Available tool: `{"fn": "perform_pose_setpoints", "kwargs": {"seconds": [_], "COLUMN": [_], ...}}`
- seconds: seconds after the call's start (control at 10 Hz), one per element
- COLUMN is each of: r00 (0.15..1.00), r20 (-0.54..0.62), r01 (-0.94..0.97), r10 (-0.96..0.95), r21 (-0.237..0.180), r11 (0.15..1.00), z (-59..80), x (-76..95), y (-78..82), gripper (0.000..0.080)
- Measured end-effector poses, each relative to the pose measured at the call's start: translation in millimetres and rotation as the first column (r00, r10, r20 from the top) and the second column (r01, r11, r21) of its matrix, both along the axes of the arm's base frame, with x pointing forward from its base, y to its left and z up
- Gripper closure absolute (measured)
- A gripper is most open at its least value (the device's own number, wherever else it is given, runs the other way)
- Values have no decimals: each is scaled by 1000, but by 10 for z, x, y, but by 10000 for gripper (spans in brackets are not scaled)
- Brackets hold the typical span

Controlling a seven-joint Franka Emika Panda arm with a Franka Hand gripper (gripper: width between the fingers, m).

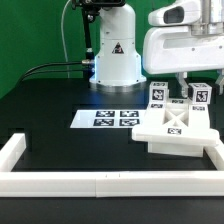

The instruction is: Assemble chair

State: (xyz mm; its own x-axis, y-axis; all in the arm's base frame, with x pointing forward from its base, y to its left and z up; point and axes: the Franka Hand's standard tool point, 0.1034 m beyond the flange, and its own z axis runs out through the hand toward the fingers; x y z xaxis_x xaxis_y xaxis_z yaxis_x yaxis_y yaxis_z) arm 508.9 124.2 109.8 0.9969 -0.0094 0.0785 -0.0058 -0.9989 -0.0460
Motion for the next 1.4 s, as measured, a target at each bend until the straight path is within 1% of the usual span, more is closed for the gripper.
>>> {"fn": "perform_pose_setpoints", "kwargs": {"seconds": [0.1, 0.2, 0.3, 0.5, 0.6, 0.8, 0.9, 1.1, 1.2, 1.3, 1.4], "r00": [999, 991, 965, 867, 794, 605, 591, 452, 306, 185, 115], "r20": [-3, -7, -13, -29, -45, -79, -82, -118, -160, -189, -208], "r01": [52, 131, 262, 499, 608, 796, 806, 891, 951, 981, 992], "r10": [-52, -131, -261, -498, -606, -792, -803, -884, -938, -964, -971], "r21": [4, 10, 21, 51, 63, 91, 92, 96, 96, 88, 82], "r11": [999, 991, 965, 865, 792, 599, 584, 443, 294, 171, 100], "z": [0, 0, 4, -4, -1, -5, -4, -7, -6, -8, -10], "x": [0, 0, 3, -22, -22, -24, -21, -24, -21, -23, -24], "y": [-2, -1, -3, -5, 5, 33, 31, 29, 18, 17, 16], "gripper": [520, 520, 520, 520, 520, 519, 519, 519, 519, 519, 519]}}
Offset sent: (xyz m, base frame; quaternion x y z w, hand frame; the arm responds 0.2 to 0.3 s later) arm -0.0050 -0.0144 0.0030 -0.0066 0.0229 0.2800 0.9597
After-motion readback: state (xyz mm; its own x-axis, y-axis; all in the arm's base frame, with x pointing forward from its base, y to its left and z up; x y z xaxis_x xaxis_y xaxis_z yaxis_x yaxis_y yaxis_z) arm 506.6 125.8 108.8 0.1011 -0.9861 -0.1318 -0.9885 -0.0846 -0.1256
